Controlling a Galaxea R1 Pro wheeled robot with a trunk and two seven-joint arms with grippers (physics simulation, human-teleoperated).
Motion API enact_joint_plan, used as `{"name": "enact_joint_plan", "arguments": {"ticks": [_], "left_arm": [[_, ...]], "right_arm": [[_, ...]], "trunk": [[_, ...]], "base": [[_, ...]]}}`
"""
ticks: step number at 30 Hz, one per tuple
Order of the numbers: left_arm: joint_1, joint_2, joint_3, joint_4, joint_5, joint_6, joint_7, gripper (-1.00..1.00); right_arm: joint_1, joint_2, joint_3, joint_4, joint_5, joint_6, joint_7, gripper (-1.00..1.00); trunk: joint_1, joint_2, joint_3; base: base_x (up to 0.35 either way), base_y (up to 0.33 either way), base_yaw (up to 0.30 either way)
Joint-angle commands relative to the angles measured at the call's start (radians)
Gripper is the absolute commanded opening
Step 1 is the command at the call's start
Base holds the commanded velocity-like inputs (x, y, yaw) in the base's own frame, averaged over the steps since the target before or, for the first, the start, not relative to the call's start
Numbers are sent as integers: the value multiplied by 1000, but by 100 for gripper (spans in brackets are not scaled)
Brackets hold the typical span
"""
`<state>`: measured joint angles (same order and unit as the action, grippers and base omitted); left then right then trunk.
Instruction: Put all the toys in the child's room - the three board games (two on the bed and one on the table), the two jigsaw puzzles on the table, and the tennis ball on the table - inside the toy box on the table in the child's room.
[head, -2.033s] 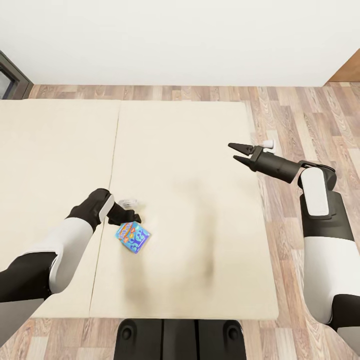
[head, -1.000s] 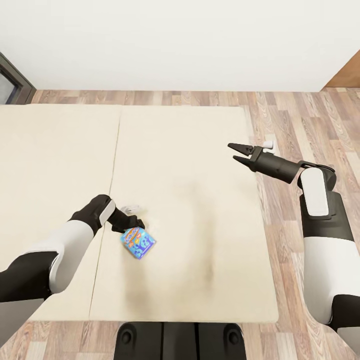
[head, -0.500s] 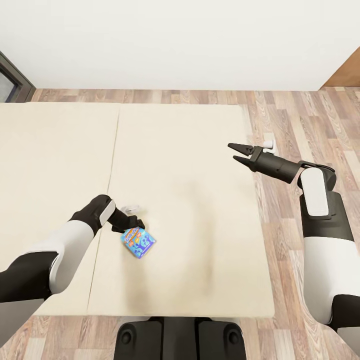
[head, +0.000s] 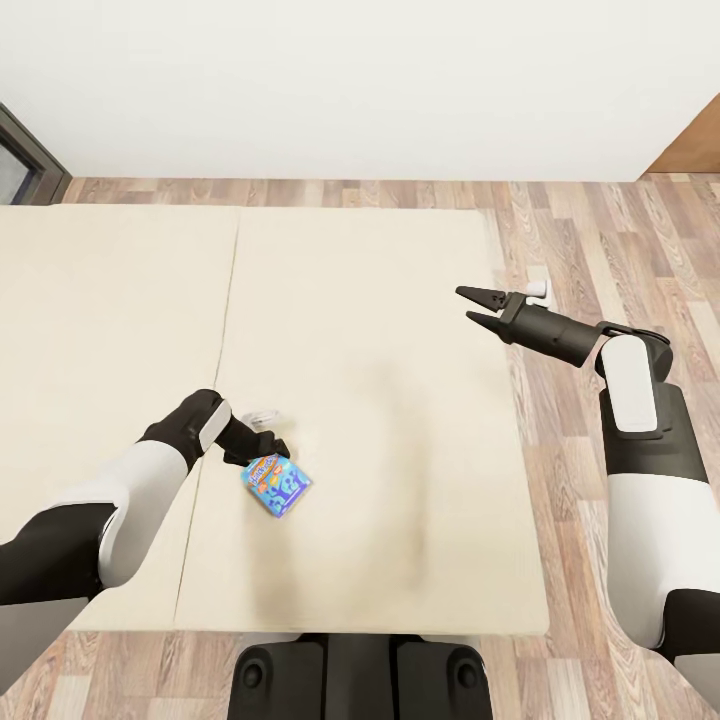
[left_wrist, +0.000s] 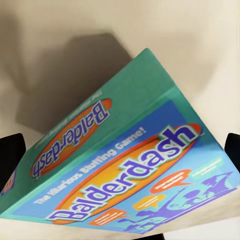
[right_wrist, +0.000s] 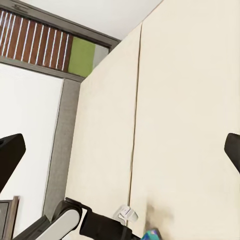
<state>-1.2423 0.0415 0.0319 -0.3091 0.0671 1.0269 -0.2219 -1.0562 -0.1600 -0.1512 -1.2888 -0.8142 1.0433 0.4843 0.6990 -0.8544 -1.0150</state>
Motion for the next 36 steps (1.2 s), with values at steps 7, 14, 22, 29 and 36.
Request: {"name": "enact_joint_plan", "arguments": {"ticks": [7, 14, 22, 29, 36], "left_arm": [[0, 0, 3, -1, 7, 5, 3, 100], [2, 0, 3, 1, 10, 6, 1, 100], [7, 0, 5, 4, 10, 10, -71, 100], [7, 23, 3, 7, 7, 11, -141, 100], [11, 30, 2, 8, 7, 12, -153, 100]], "right_arm": [[-1, 0, -1, 0, 9, 4, 10, 100], [-1, 0, -2, 0, 9, 4, 10, 100], [-1, 0, -2, 0, 9, 4, 10, 100], [-1, 0, -1, 0, 9, 4, 10, 100], [-1, 0, -1, 0, 9, 4, 10, 100]], "trunk": [[0, -1, -1], [0, -1, -1], [0, -1, -1], [0, -1, -1], [0, -1, -1]], "base": [[0, 0, 0], [0, 0, 0], [0, 0, 0], [0, 0, 0], [0, 0, 0]]}}
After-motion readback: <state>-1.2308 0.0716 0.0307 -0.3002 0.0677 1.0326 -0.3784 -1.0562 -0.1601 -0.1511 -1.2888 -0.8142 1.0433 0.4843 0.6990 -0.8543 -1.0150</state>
